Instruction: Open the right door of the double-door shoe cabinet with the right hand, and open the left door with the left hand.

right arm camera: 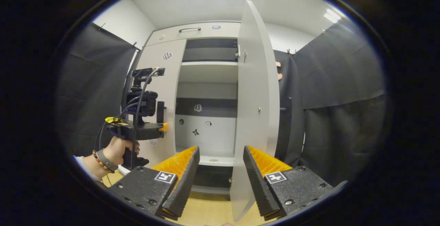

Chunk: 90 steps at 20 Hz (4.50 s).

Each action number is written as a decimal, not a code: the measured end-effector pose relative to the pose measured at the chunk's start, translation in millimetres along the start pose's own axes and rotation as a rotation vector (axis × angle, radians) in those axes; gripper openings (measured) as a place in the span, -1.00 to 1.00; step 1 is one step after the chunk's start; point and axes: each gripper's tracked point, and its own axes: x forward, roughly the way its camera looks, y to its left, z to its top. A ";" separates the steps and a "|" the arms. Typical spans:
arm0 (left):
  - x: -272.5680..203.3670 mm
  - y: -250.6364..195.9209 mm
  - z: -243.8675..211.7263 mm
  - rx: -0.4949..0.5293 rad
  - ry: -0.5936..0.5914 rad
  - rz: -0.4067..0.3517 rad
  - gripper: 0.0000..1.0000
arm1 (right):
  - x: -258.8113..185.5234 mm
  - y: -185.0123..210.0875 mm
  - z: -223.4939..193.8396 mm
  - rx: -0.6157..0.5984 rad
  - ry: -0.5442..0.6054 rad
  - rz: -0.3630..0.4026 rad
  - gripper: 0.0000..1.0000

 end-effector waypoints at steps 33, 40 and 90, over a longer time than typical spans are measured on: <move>-151.8 135.5 -9.9 0.001 0.001 0.069 -0.91 | 8.6 69.9 1.2 0.008 -0.006 0.090 0.60; -149.6 168.5 -15.0 -0.055 -0.012 0.060 -1.00 | 12.9 71.6 -3.6 0.008 0.009 0.080 0.60; -135.3 22.5 14.7 0.010 -0.098 0.004 0.73 | 24.9 48.1 17.0 0.047 -0.018 -0.001 0.62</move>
